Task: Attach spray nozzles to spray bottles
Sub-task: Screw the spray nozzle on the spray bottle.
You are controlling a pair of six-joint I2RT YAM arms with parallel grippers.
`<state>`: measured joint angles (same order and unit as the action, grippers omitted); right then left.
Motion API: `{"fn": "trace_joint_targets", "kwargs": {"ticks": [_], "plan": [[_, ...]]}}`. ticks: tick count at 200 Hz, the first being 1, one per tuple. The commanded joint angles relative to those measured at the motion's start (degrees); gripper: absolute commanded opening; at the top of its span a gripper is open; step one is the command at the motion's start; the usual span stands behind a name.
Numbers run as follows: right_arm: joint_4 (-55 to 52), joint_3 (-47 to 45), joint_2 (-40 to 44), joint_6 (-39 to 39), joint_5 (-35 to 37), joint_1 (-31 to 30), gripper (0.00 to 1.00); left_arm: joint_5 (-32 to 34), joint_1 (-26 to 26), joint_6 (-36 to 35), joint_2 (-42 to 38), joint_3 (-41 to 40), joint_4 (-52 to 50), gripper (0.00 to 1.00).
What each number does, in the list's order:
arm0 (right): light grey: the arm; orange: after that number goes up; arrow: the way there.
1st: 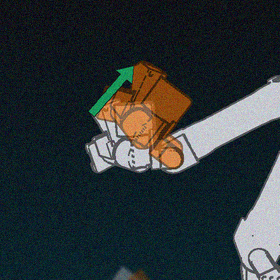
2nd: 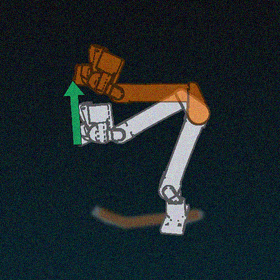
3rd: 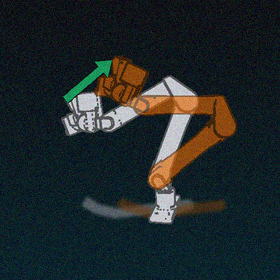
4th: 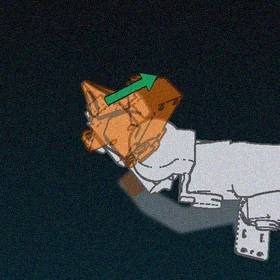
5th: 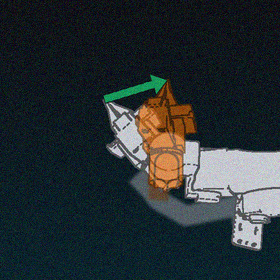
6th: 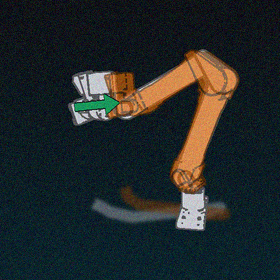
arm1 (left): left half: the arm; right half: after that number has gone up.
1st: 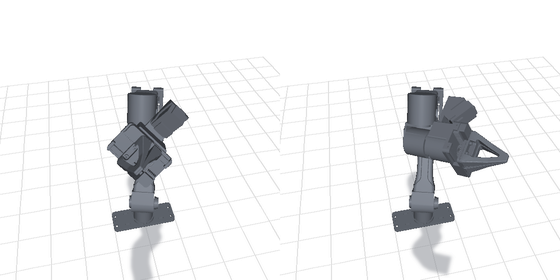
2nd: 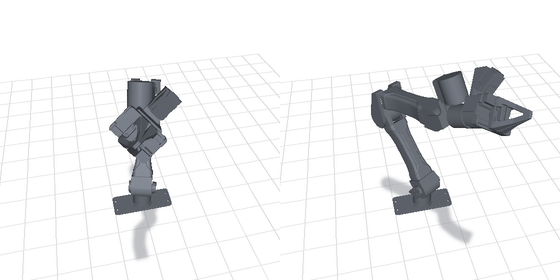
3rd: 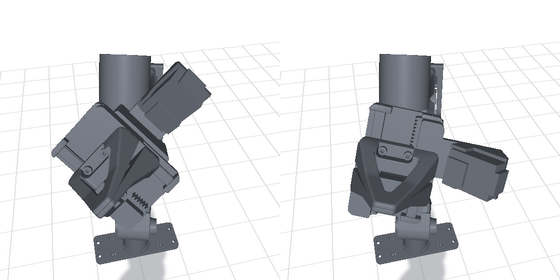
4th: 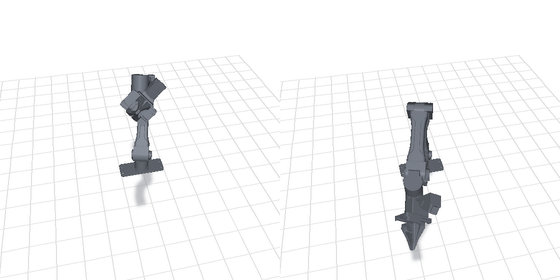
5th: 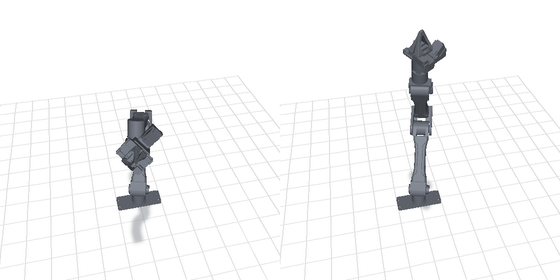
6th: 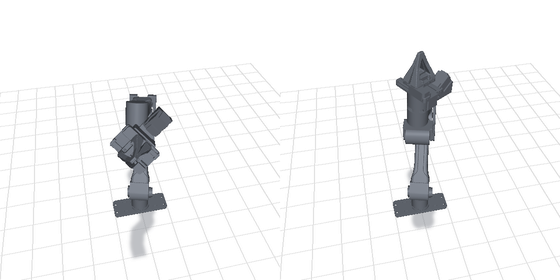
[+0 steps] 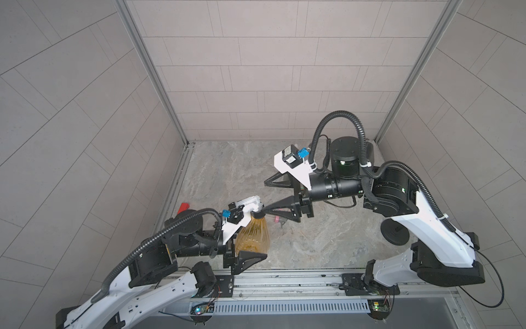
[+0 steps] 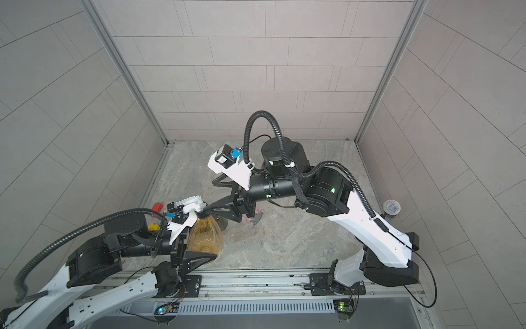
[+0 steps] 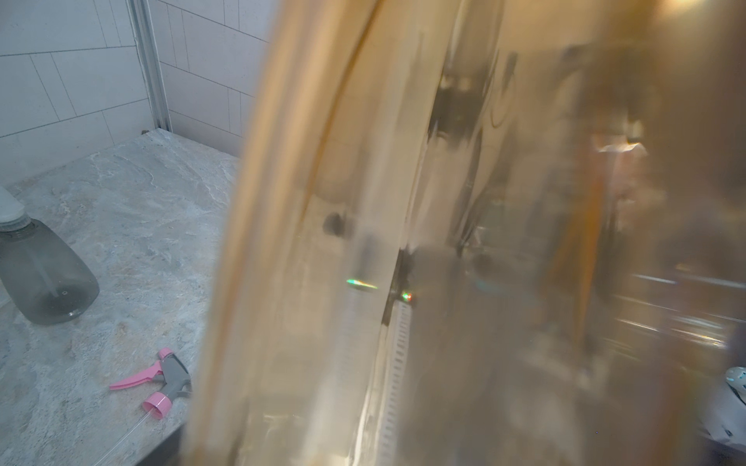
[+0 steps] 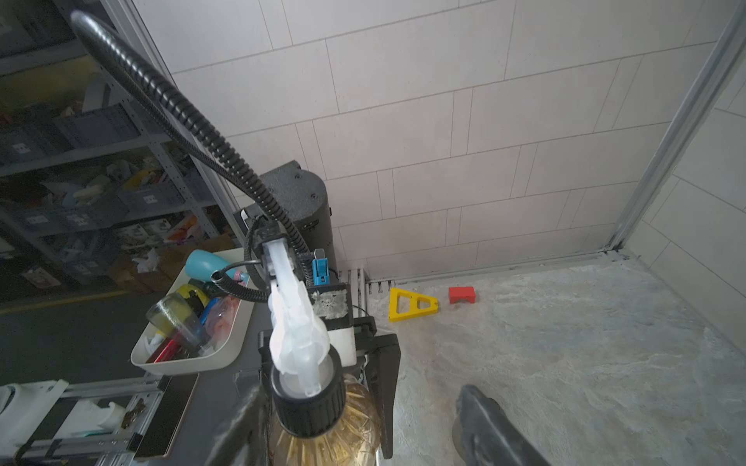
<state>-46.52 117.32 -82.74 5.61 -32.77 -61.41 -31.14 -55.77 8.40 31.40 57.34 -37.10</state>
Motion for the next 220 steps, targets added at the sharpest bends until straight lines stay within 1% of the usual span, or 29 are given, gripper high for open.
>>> {"fn": "trace_joint_targets", "kwargs": {"ticks": [1,59,131,179,192,206,220], "plan": [[-5.4,2.4,-0.7,-3.3,-0.8,-1.1,0.75,-1.5,0.1,-1.3,0.7,1.7,0.5,0.00],[-6.4,4.7,-2.8,-3.5,-1.5,-2.6,0.71,-1.9,0.1,-1.7,1.7,1.8,0.3,0.00],[-6.0,4.8,-3.7,-2.7,-2.5,-2.8,0.55,-1.8,0.1,-1.7,2.0,1.5,0.5,0.00],[-5.7,4.7,-3.7,-2.7,-2.4,-3.1,0.37,-1.3,0.1,-1.7,2.0,1.5,0.7,0.00],[-5.3,4.3,-3.5,-2.6,-2.4,-3.3,0.31,-0.7,0.1,-1.5,1.8,1.4,1.0,0.00],[-3.8,2.8,-2.7,-2.2,-1.9,-3.5,0.25,0.3,0.1,-0.8,1.4,1.2,1.9,0.00],[0.2,-0.6,-0.8,-0.9,-1.3,-3.5,0.21,1.3,0.1,0.4,0.8,0.5,3.7,0.00]]}}
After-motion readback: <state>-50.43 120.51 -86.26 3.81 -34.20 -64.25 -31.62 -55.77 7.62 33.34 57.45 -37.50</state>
